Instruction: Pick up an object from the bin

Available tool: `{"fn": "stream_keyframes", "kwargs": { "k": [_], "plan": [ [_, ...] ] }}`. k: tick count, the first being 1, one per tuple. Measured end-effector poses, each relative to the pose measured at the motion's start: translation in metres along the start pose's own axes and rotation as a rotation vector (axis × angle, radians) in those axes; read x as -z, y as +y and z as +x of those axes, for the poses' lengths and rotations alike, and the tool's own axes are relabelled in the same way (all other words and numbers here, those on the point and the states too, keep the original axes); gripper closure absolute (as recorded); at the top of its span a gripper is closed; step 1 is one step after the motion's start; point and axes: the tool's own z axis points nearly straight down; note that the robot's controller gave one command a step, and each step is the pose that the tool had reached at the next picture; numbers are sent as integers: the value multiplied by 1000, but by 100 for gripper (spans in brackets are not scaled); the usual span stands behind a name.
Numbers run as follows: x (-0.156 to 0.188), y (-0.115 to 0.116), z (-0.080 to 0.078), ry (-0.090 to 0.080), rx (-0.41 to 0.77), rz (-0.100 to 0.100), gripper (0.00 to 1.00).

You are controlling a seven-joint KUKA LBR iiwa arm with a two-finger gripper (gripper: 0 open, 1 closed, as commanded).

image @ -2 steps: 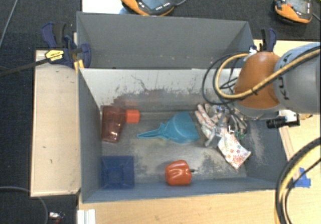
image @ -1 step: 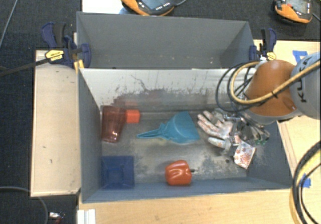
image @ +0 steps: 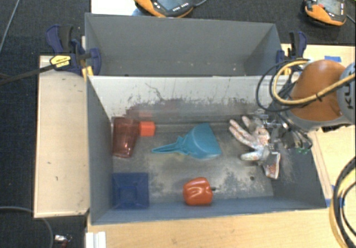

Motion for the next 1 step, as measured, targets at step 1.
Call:
{"fn": "stream_keyframes", "kwargs": {
  "k": [1],
  "plan": [
    [8,7,76,1,326,-3,0]
  ]
}}
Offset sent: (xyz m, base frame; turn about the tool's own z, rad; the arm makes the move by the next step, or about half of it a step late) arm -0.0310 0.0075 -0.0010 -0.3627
